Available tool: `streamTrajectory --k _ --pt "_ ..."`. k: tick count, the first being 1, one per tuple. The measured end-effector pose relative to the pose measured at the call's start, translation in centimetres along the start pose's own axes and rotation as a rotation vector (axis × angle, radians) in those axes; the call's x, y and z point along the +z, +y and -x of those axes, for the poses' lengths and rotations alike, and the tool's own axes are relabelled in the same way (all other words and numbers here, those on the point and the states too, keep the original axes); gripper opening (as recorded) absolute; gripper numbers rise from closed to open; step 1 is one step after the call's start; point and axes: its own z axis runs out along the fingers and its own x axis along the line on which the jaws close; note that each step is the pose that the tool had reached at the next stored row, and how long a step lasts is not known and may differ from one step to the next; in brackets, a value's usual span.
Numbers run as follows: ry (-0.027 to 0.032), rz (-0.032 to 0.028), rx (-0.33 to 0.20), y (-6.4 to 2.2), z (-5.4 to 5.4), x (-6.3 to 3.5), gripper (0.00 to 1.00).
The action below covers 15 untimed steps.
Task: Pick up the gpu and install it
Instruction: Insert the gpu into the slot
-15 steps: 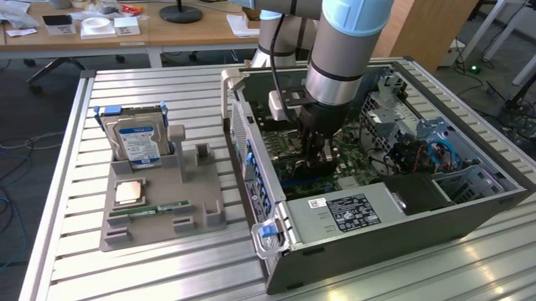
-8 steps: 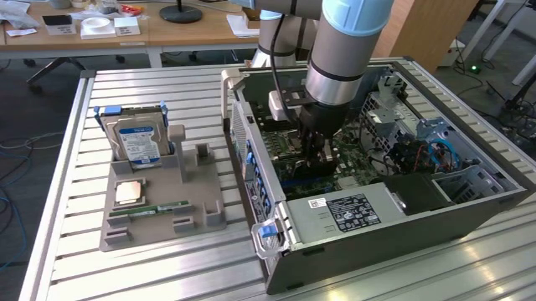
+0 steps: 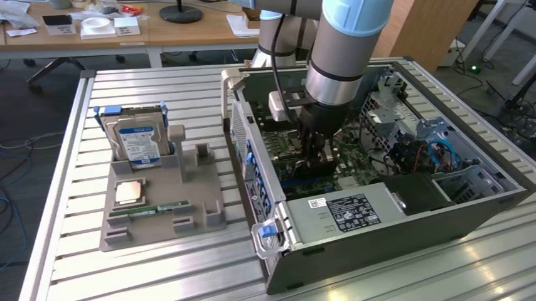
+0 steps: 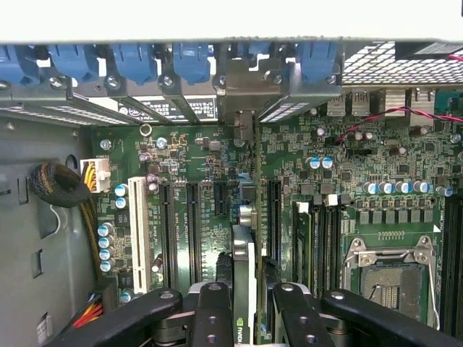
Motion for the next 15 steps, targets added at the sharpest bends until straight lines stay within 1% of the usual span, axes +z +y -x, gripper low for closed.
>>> streamTrajectory --k 15 --pt "0.0000 0.0000 0.000 0.01 -0.01 0.36 0.26"
